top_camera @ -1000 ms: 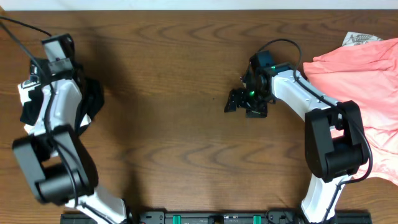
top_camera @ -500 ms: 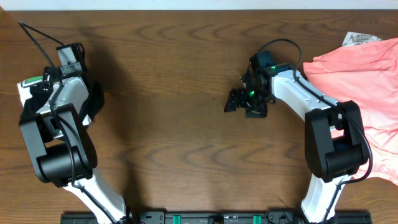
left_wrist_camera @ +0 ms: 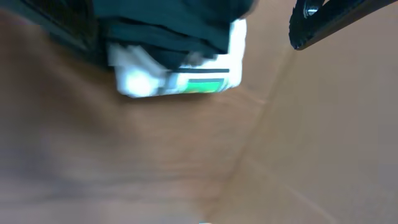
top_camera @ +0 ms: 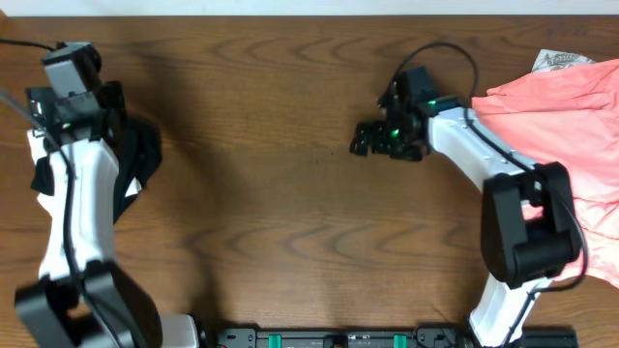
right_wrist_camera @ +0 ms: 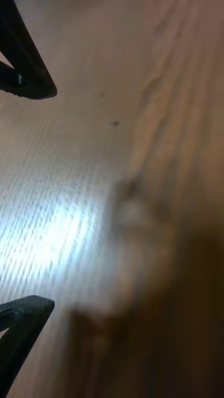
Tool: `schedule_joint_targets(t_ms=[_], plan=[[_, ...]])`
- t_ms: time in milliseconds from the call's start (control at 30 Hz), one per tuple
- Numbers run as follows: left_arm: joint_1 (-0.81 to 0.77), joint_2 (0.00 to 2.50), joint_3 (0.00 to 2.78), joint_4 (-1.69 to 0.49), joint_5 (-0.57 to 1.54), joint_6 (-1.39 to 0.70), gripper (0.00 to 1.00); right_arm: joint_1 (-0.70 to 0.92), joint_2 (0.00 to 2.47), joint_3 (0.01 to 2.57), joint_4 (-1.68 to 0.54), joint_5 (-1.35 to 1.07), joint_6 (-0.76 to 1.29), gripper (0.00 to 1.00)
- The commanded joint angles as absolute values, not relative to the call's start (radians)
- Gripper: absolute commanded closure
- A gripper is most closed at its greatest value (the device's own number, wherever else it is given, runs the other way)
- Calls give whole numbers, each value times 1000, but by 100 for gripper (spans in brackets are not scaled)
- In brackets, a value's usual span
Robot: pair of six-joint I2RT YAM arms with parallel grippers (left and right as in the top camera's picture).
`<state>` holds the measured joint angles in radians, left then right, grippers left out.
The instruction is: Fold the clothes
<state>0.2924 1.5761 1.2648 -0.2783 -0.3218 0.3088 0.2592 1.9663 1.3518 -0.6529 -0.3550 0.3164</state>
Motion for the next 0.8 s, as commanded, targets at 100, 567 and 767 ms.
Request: schedule_joint_targets(t_ms=[100,567,767], plan=[[290,1505,1270,-435,108,76,2,151,1835,1398,-564,-293,298,1],[291,1397,1270,-703,312,24,2,89,1577,1398,-782,-90,181,1],[290,1214,1230,-743,379,59,2,123,1384,1373,-865,-37,187,1]])
